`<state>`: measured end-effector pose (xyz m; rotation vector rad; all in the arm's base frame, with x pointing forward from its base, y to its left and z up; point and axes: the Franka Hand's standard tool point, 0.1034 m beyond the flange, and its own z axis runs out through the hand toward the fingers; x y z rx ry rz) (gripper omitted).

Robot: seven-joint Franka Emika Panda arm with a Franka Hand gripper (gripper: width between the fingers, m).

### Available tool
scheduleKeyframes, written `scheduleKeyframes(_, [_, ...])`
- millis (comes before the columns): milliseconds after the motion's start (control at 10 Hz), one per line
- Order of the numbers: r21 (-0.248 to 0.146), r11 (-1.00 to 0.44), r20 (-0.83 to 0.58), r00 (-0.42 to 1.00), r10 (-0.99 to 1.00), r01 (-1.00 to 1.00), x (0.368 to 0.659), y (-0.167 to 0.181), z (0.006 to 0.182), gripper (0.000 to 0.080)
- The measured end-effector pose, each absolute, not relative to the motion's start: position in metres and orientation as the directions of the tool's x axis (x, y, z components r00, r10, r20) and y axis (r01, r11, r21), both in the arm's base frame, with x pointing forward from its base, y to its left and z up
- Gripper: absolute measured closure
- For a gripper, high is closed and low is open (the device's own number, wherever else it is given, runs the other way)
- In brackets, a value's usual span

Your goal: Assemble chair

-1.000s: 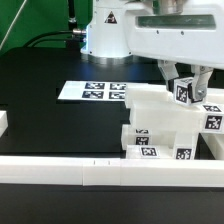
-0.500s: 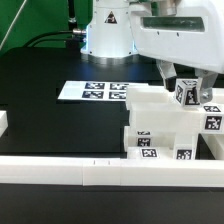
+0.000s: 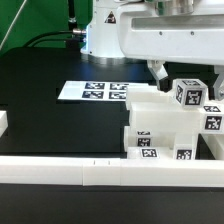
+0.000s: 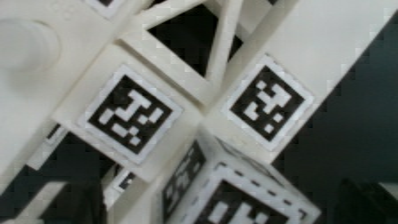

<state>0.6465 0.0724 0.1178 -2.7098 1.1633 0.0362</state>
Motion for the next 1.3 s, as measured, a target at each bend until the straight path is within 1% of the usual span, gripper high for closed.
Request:
scheduleKeyframes(100, [-0.169, -0.738, -0.083, 0.756, -0.650, -0.653, 0.6461, 0.0722, 0.1177, 0.0150])
scheduleKeyframes(200, [-0.150, -0.816, -0.066, 0.830, -0.554, -0.558, 0.6461, 0.0723, 0.1183, 0.0150])
scheduleKeyframes(300, [-0.140, -0.873, -0.048, 0.884, -0.466, -0.468, 0.6476, 0.0728, 0.1184, 0.0150])
scheduleKeyframes(400, [-0.142, -0.898, -0.043, 0.909, -0.415, -0.417, 0.6487, 0.0735, 0.1184, 0.0150])
scheduleKeyframes(500, [-0.129, -0.948, -0.019, 0.956, -0.291, -0.291, 0.6490, 0.0723, 0.1184, 0.0150])
scheduleKeyframes(700, [-0.117, -0.980, 0.013, 0.987, -0.161, -0.158, 0.6497, 0.0766, 0.1174, 0.0150])
scheduleKeyframes(900, [-0.113, -0.993, 0.041, 0.999, -0.025, -0.021, 0.6494, 0.0772, 0.1150, 0.0150])
scheduleKeyframes(1100, [-0.112, -0.994, 0.046, 0.999, 0.009, 0.014, 0.6495, 0.0769, 0.1147, 0.0162])
scheduleKeyframes(1300, [-0.112, -0.994, 0.046, 0.999, 0.007, 0.012, 0.6495, 0.0768, 0.1147, 0.0502])
